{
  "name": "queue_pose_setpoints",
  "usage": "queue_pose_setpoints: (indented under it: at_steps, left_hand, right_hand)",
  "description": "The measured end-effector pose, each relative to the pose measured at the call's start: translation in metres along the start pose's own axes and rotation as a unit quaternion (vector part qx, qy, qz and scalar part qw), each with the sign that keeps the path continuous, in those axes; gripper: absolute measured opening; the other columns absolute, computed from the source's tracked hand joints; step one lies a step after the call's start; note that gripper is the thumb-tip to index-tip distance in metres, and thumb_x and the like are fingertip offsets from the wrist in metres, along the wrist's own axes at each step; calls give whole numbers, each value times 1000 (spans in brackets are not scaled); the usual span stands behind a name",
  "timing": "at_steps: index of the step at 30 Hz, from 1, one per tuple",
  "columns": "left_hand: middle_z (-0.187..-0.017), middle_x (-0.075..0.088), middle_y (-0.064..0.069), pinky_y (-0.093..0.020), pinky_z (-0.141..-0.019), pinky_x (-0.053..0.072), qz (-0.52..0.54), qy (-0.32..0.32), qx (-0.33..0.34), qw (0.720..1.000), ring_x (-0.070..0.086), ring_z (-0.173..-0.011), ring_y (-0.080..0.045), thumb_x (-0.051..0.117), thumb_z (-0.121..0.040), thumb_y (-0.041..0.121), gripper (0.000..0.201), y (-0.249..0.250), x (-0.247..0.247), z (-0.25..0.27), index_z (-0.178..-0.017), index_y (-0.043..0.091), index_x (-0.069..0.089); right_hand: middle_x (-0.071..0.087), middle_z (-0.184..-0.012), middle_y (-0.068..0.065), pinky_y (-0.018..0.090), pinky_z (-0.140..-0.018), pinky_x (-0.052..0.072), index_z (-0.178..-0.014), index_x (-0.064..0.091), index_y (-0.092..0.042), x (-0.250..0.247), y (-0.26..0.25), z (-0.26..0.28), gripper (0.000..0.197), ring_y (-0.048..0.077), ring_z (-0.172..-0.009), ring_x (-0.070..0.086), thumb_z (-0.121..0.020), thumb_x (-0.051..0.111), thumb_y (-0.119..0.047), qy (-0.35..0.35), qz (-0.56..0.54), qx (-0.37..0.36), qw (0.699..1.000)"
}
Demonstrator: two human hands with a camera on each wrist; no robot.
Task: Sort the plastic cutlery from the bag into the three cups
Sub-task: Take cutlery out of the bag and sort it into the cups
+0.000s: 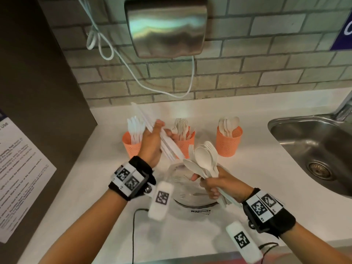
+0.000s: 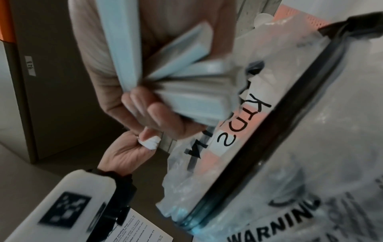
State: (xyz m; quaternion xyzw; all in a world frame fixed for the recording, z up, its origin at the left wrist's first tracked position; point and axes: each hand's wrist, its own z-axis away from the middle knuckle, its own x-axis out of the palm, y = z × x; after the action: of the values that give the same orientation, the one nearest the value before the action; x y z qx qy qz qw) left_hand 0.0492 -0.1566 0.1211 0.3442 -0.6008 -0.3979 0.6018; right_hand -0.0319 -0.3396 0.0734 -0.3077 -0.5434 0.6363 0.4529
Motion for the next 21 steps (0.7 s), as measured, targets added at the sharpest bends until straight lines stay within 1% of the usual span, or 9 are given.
queue_pose_setpoints:
  at_steps: [2,4,5,7,10,13,16,19,21]
  left_hand:
    - [-43,45,6,-18,-41,44,14,56,32,998,45,-36,-8,44,-98,23,15,14,-11,-21,-85,16,48]
    - [-50,43,4,-18,-39,40,-47,100,101,989,41,-36,-6,48,-96,16,10,27,-25,-46,-86,18,49]
    - [-55,42,0,-19,-39,41,-76,116,136,981,41,-37,-5,47,-96,11,12,32,-32,-58,-86,18,49]
    - [-62,42,-4,-19,-44,43,-122,135,188,965,45,-40,-6,43,-96,4,18,38,-48,-80,-84,16,49]
    - [-62,43,-4,-21,-53,45,-156,158,218,950,46,-47,-8,41,-96,5,19,38,-70,-105,-85,18,49]
    - [-63,41,-2,-22,-59,45,-205,167,227,937,46,-52,-11,39,-97,7,23,25,-89,-120,-84,23,49]
    - [-65,44,-1,-19,-61,45,-245,171,215,930,46,-56,-12,39,-97,7,25,6,-103,-130,-83,25,49]
    - [-68,49,-4,-17,-61,46,-272,172,192,927,51,-53,-4,42,-96,6,24,-12,-114,-134,-83,25,51]
    - [-75,56,-9,-24,-69,49,-286,179,165,927,56,-59,-5,48,-93,5,16,-22,-120,-136,-89,18,55]
  right_hand:
    - [38,-40,-5,18,-40,31,-81,61,-12,-3,-3,-3,9,8,-36,34,-72,59,-12,17,8,8,1000]
    - [46,-42,-6,19,-40,36,-82,60,-10,-6,-5,-6,6,8,-37,40,-78,64,-10,31,7,9,999]
    - [50,-45,-5,19,-41,39,-84,59,-9,-7,-5,-7,6,8,-39,44,-82,65,-8,35,3,6,999]
    - [57,-51,-2,20,-44,44,-89,59,-9,-9,-7,-11,12,11,-44,50,-80,65,-15,35,-10,-3,999]
    - [51,-49,-3,19,-41,41,-97,60,-12,-9,-7,-16,26,9,-41,45,-75,64,-26,35,-40,14,998]
    - [39,-45,-6,18,-39,34,-102,60,-12,-8,-7,-20,36,6,-38,35,-74,62,-34,38,-59,39,997]
    - [35,-46,-7,17,-39,31,-101,62,-13,-7,-9,-24,38,5,-38,31,-75,58,-40,47,-73,48,995]
    - [35,-45,-8,15,-38,29,-99,62,-14,-5,-9,-27,33,5,-37,30,-76,58,-38,47,-118,63,990]
    - [36,-45,-8,16,-38,30,-101,60,-14,-6,-8,-29,30,5,-36,31,-81,62,-37,43,-147,71,986]
